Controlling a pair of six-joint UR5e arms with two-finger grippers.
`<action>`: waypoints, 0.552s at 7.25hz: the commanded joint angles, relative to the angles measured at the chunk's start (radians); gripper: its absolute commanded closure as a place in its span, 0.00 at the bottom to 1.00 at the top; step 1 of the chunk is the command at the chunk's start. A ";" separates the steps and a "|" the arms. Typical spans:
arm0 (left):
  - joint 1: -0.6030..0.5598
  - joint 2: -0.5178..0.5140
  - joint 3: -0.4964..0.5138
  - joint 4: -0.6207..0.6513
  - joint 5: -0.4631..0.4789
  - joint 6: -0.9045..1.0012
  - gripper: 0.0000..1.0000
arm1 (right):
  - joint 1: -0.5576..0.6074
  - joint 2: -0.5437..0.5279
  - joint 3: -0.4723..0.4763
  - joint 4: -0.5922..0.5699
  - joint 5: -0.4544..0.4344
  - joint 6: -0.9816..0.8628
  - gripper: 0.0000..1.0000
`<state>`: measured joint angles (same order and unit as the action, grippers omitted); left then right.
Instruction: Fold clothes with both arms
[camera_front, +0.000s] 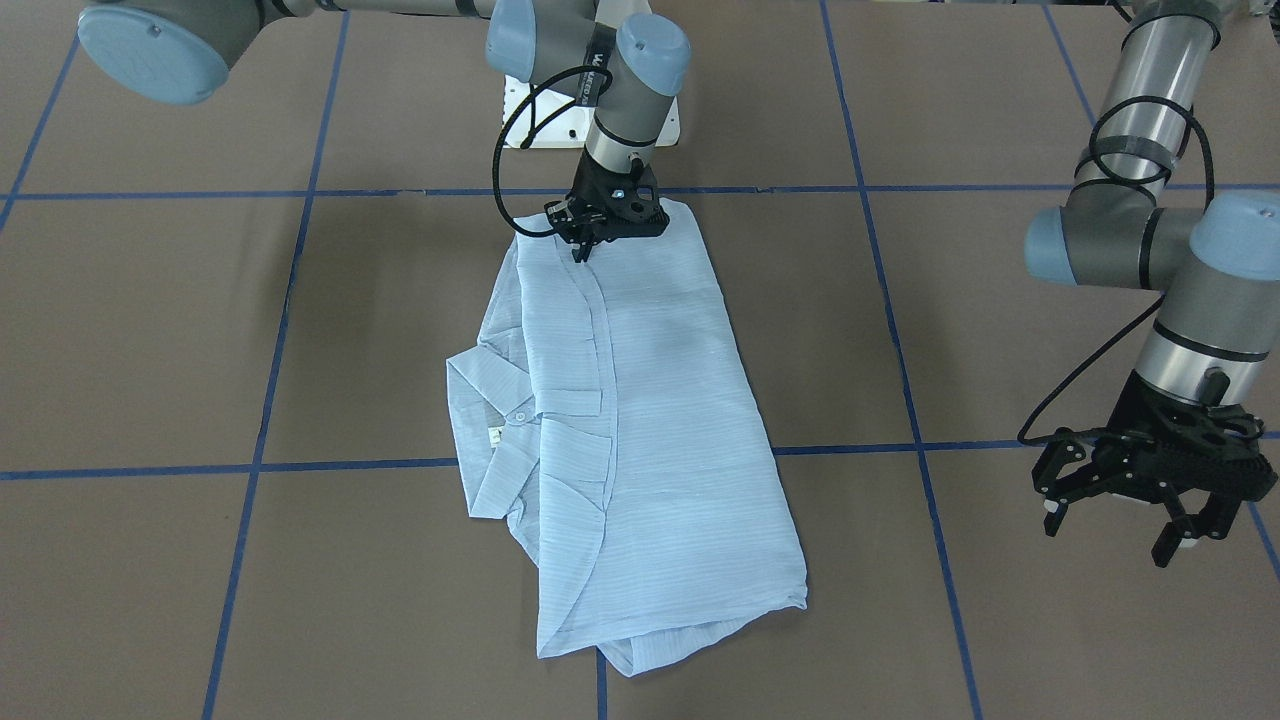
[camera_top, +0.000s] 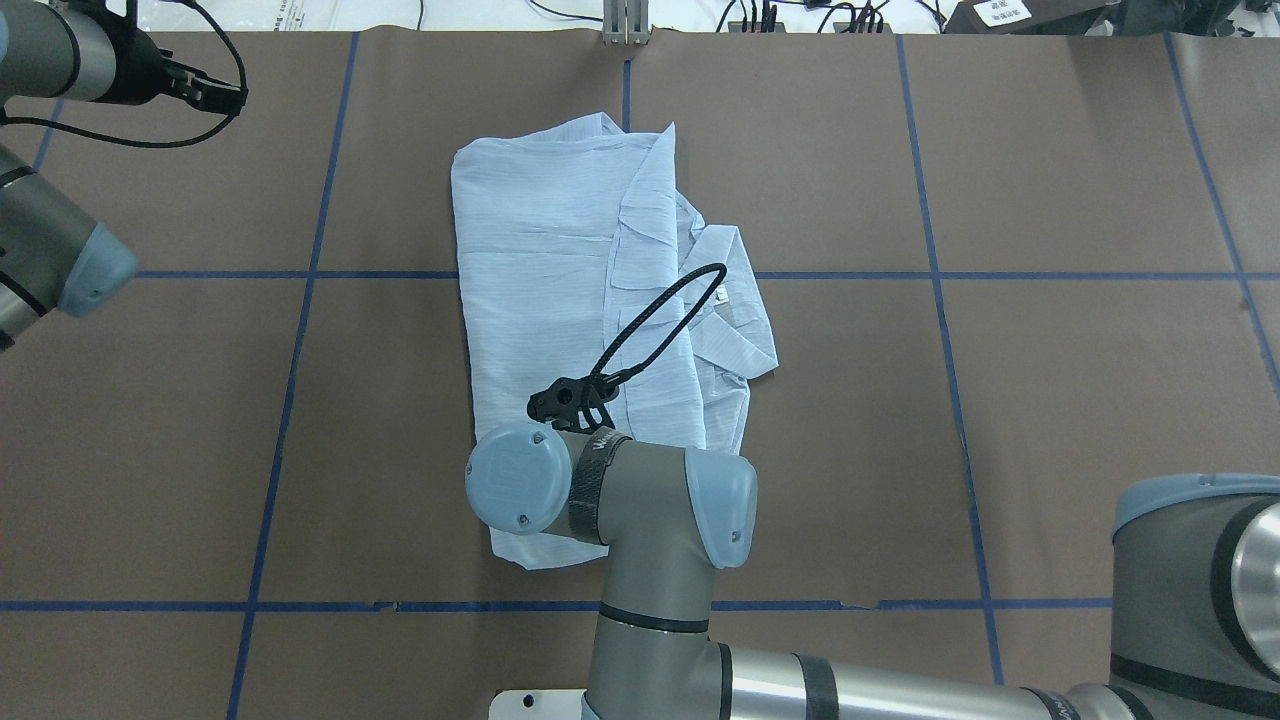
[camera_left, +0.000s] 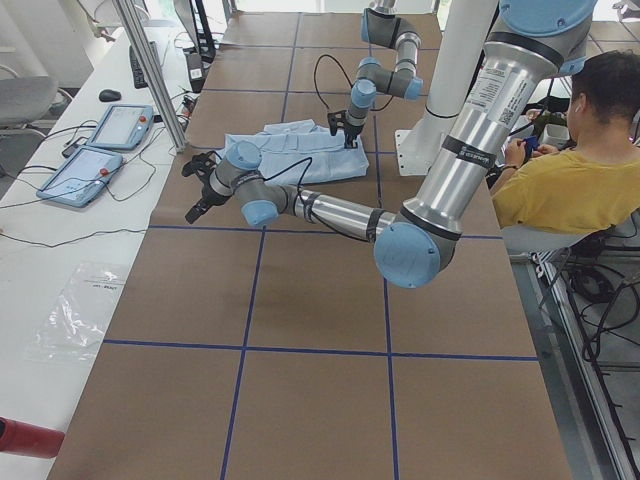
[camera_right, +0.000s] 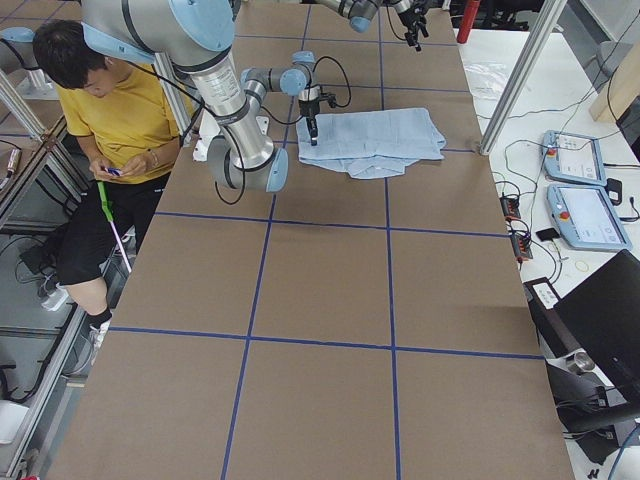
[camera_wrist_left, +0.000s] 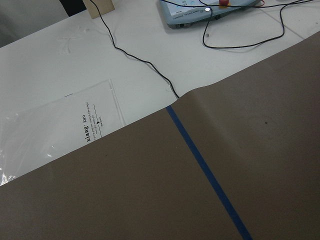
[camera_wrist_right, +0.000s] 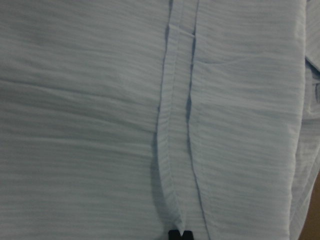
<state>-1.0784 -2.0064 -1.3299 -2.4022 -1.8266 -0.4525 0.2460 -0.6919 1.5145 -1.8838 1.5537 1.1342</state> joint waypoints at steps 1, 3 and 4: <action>0.002 0.000 0.000 0.002 0.000 -0.002 0.00 | -0.001 -0.027 0.056 -0.008 -0.004 -0.001 1.00; 0.003 0.000 -0.002 0.000 0.000 -0.002 0.00 | 0.031 -0.200 0.261 -0.012 -0.003 -0.005 1.00; 0.003 0.000 -0.003 0.000 0.001 -0.002 0.00 | 0.053 -0.268 0.336 -0.011 -0.004 -0.004 1.00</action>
<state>-1.0760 -2.0065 -1.3317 -2.4017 -1.8267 -0.4540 0.2737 -0.8674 1.7461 -1.8948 1.5501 1.1309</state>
